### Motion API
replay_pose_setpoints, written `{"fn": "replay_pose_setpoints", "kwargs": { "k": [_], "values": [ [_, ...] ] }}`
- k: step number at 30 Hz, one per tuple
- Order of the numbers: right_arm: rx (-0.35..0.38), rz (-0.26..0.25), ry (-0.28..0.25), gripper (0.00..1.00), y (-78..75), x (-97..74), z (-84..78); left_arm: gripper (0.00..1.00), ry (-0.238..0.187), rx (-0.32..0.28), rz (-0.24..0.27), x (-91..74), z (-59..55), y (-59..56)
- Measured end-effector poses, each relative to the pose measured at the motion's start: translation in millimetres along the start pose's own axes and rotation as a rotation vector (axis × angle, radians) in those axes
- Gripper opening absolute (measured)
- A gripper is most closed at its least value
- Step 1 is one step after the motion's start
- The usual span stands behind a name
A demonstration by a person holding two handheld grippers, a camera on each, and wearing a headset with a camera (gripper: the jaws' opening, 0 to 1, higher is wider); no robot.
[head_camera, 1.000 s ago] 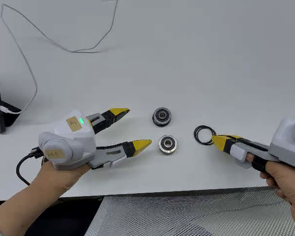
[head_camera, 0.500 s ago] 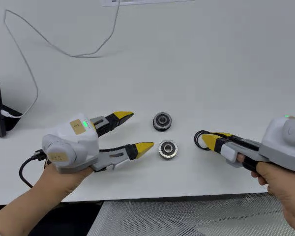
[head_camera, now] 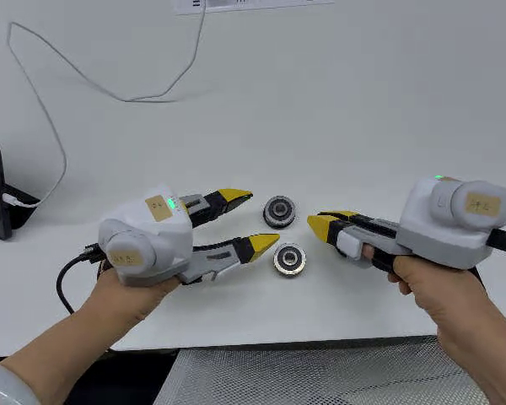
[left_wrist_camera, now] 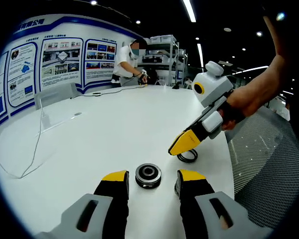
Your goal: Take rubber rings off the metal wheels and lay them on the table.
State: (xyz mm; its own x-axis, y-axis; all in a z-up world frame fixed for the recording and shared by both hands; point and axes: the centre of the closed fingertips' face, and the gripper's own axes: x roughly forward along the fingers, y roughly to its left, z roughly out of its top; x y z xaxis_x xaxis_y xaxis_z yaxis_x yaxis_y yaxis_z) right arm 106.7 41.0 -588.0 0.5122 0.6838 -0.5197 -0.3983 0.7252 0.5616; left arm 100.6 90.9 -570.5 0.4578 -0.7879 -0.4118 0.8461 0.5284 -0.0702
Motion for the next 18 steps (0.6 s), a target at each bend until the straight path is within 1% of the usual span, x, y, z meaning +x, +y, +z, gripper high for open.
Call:
{"fn": "replay_pose_setpoints", "kwargs": {
  "k": [4, 7, 8, 9, 10, 13, 16, 18],
  "values": [
    [-0.011, 0.009, 0.004, 0.11, 2.4, 5.5, 1.9, 0.35, 0.012, 0.011, -0.002, 5.7, 0.2, 0.7],
    [-0.013, 0.010, 0.002, 0.11, 3.2, 7.0, 2.3, 0.29, 0.017, 0.022, -0.002, 9.8, -0.3, 2.9],
    [-0.016, 0.009, 0.002, 0.11, 3.7, 7.2, 2.0, 0.25, 0.022, 0.029, 0.000, 11.9, -0.2, 3.6],
    [-0.021, 0.008, 0.002, 0.11, 3.5, 7.2, 2.0, 0.24, 0.031, 0.032, 0.002, 13.3, -0.8, 4.1],
    [-0.028, 0.006, 0.003, 0.11, 3.5, 7.3, 1.7, 0.24, 0.029, 0.030, 0.000, 15.0, -0.4, 4.0],
    [-0.070, -0.003, 0.014, 0.11, 2.3, 6.8, -0.2, 0.23, 0.061, 0.049, 0.008, 20.7, -3.8, 5.5],
    [-0.110, -0.005, 0.024, 0.11, 1.9, 7.1, -1.6, 0.22, 0.076, 0.055, 0.011, 24.1, -6.0, 6.7],
    [-0.123, -0.006, 0.029, 0.11, 2.5, 7.3, -2.1, 0.20, 0.082, 0.057, 0.008, 25.7, -7.4, 6.6]
  ]
}}
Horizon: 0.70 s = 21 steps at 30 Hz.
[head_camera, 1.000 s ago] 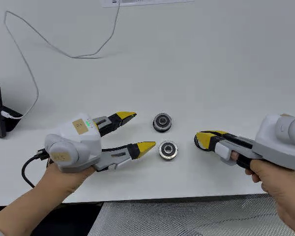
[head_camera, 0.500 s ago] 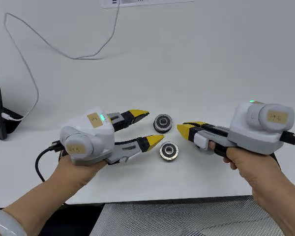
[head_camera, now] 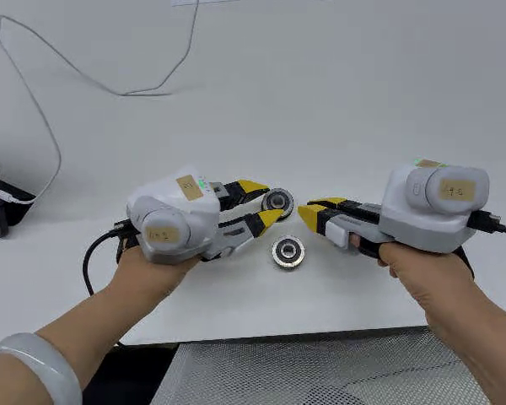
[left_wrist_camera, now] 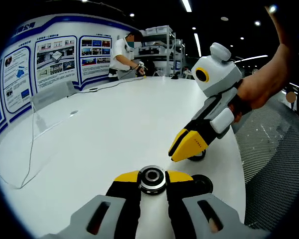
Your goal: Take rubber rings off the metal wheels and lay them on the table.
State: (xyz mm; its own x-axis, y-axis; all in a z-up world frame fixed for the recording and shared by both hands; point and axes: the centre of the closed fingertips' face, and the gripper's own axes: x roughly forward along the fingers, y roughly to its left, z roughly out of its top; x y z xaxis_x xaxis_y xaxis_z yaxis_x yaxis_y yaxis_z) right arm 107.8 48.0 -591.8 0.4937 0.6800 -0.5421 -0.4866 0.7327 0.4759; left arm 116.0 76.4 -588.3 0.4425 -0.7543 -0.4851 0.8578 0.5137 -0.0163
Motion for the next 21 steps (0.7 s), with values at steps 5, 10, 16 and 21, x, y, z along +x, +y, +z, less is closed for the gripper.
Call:
{"fn": "replay_pose_setpoints", "kwargs": {
  "k": [5, 10, 16, 21],
  "values": [
    [-0.008, 0.002, -0.004, 0.11, -0.4, 1.0, 1.4, 0.19, 0.020, 0.006, 0.002, 3.4, -3.7, 1.8],
    [-0.029, 0.003, -0.006, 0.11, -0.5, 2.8, 2.4, 0.18, 0.037, 0.015, 0.000, 6.3, -7.5, 2.7],
    [-0.033, 0.000, -0.003, 0.11, -2.5, 4.0, 2.3, 0.16, 0.051, 0.021, -0.006, 10.6, -10.5, 2.2],
    [-0.010, 0.006, -0.010, 0.11, -2.3, 5.8, 2.9, 0.15, 0.051, 0.020, -0.010, 12.1, -9.9, 2.0]
  ]
}}
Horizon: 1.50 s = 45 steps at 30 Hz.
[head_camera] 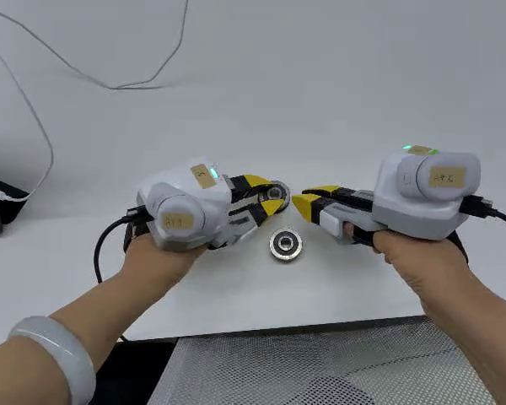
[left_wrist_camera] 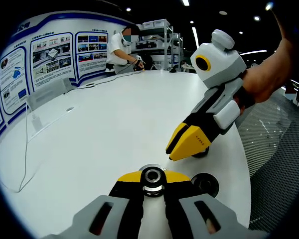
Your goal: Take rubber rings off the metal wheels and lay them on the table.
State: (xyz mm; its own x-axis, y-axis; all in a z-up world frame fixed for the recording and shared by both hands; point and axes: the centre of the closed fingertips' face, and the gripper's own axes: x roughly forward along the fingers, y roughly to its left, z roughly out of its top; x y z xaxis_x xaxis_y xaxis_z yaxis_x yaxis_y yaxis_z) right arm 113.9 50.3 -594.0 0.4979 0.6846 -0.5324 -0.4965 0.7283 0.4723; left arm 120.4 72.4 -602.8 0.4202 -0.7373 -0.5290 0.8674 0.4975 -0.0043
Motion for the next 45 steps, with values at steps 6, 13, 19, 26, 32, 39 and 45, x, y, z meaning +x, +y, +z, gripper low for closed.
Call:
{"fn": "replay_pose_setpoints", "kwargs": {
  "k": [6, 13, 19, 26, 32, 39, 45],
  "values": [
    [0.022, 0.008, 0.001, 0.11, -2.7, 5.7, -2.0, 0.14, 0.002, 0.005, -0.004, 0.0, 0.2, -0.3],
    [0.133, 0.039, -0.012, 0.12, -0.9, 13.1, -2.8, 0.14, -0.005, 0.004, -0.004, 0.0, 0.0, -0.2],
    [0.246, 0.059, -0.028, 0.14, 0.5, 17.2, -2.4, 0.14, -0.009, 0.003, -0.001, -0.2, 0.2, -0.2],
    [0.305, 0.062, -0.031, 0.18, -3.4, 20.8, -4.7, 0.13, -0.010, 0.006, -0.001, -0.1, 0.1, 0.4],
    [0.425, 0.087, -0.045, 0.19, -1.6, 22.7, -6.5, 0.13, -0.013, 0.006, -0.002, -0.1, 0.4, 0.3],
    [0.467, 0.094, -0.047, 0.18, -1.4, 22.9, -6.5, 0.13, -0.016, 0.004, -0.003, -0.3, 0.3, 0.2],
    [0.467, 0.102, -0.045, 0.14, 0.6, 18.1, -6.0, 0.13, -0.017, 0.002, -0.004, -0.3, -0.3, 0.2]
  ]
}}
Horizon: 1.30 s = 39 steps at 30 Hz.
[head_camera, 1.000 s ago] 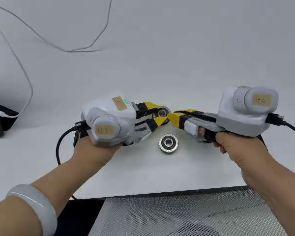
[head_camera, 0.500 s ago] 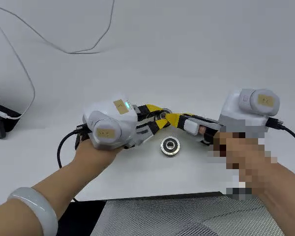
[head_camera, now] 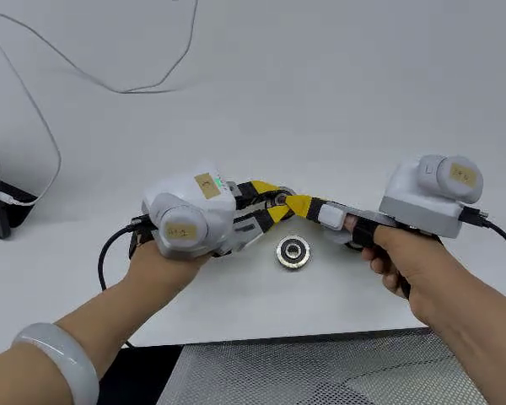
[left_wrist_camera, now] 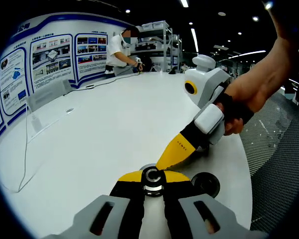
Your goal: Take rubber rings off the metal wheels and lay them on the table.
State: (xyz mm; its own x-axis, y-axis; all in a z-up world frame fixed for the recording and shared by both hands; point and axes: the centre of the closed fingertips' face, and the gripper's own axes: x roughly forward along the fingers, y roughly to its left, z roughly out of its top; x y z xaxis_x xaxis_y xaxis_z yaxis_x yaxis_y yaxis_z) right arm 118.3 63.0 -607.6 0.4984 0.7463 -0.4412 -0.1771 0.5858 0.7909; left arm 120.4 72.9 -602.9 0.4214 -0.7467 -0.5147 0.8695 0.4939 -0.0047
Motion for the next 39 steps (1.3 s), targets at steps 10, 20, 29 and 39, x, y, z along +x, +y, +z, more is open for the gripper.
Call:
{"fn": "replay_pose_setpoints", "kwargs": {
  "k": [10, 20, 29, 39],
  "values": [
    [0.078, 0.016, -0.017, 0.12, -0.6, 0.9, -0.9, 0.13, 0.000, -0.005, 0.000, -0.3, 0.3, -0.9],
    [0.049, 0.019, -0.024, 0.03, -2.2, -1.9, 2.6, 0.13, -0.001, -0.011, 0.000, -1.3, 0.0, -1.4],
    [-0.016, 0.001, -0.011, 0.02, -1.7, -3.4, 3.2, 0.13, -0.003, -0.016, -0.002, -1.5, 0.4, -1.4],
    [-0.061, -0.001, -0.001, 0.01, 1.6, -3.7, 4.2, 0.13, -0.005, -0.021, -0.002, -0.9, -0.9, 0.1]
  ]
}}
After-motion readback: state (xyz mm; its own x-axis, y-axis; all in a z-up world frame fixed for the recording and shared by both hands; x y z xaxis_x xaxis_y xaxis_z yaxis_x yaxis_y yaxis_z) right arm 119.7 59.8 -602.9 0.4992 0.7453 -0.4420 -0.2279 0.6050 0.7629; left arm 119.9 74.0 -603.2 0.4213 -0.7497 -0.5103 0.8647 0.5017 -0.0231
